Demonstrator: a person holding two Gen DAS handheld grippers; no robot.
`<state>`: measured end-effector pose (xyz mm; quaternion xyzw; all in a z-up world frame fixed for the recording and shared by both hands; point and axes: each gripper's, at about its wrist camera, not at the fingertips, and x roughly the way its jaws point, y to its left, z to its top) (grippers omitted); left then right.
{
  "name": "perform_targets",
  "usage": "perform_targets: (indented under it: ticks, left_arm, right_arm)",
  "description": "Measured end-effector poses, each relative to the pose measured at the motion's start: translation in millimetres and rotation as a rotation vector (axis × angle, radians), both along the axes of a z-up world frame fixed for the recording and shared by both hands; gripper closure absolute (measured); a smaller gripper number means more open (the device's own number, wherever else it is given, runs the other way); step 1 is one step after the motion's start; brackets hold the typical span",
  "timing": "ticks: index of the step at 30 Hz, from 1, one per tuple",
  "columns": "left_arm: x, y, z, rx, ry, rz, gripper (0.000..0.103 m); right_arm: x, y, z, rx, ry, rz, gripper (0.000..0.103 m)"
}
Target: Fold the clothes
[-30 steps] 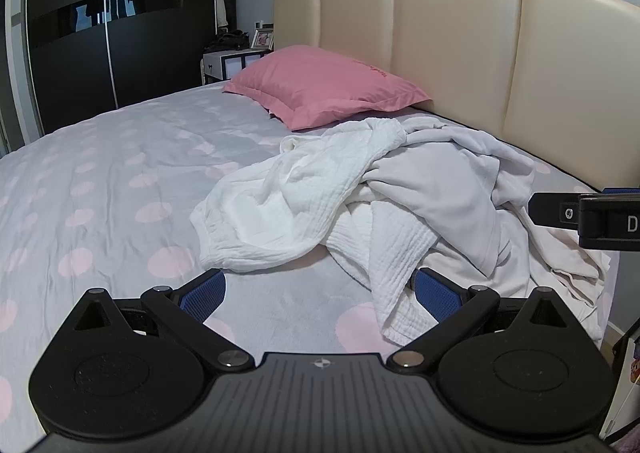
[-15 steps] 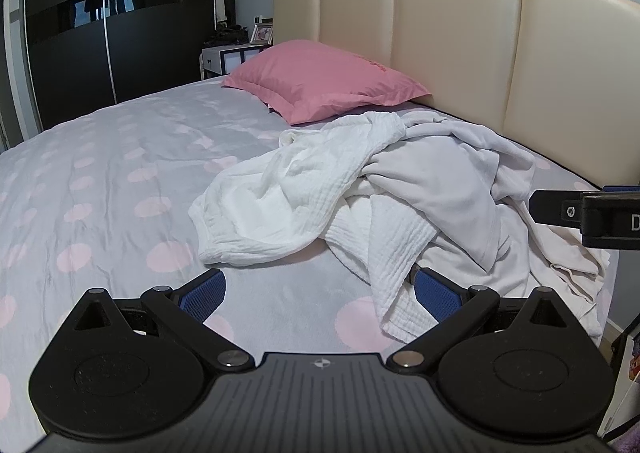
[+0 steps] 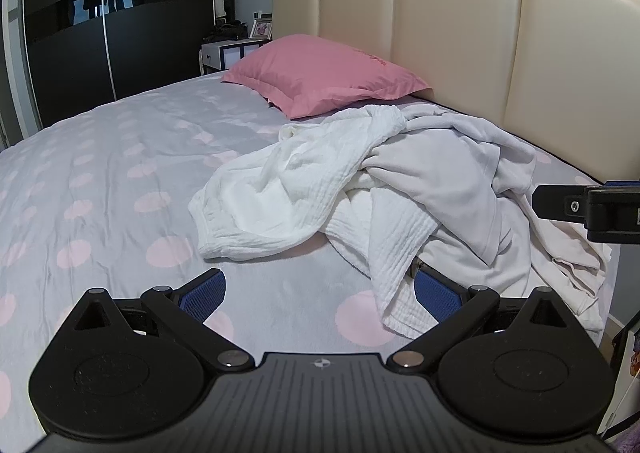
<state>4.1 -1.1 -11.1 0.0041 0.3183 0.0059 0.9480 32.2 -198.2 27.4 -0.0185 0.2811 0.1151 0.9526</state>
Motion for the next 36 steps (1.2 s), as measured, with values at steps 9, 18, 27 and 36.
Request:
perform_targets:
  ticks: [9, 18, 27, 36]
  left_arm:
    - [0.8, 0.5, -0.7, 0.002, 0.006, -0.005, 0.000]
    - [1.8, -1.8, -3.9, -0.002, 0.018, -0.014, 0.000]
    - [2.6, -3.6, -6.2, -0.003, 0.030, -0.020, 0.000]
    - [4.6, -2.3, -7.0, -0.022, 0.036, -0.014, 0.001]
  right_arm:
    - [-1.1, 0.3, 0.4, 0.001, 0.002, 0.000, 0.007]
    - [0.6, -1.6, -2.4, -0.001, 0.015, 0.007, 0.007]
    - [2.6, -3.5, -4.6, 0.001, 0.032, 0.007, 0.007]
    - [6.3, -7.4, -9.1, -0.011, 0.038, -0.006, 0.007]
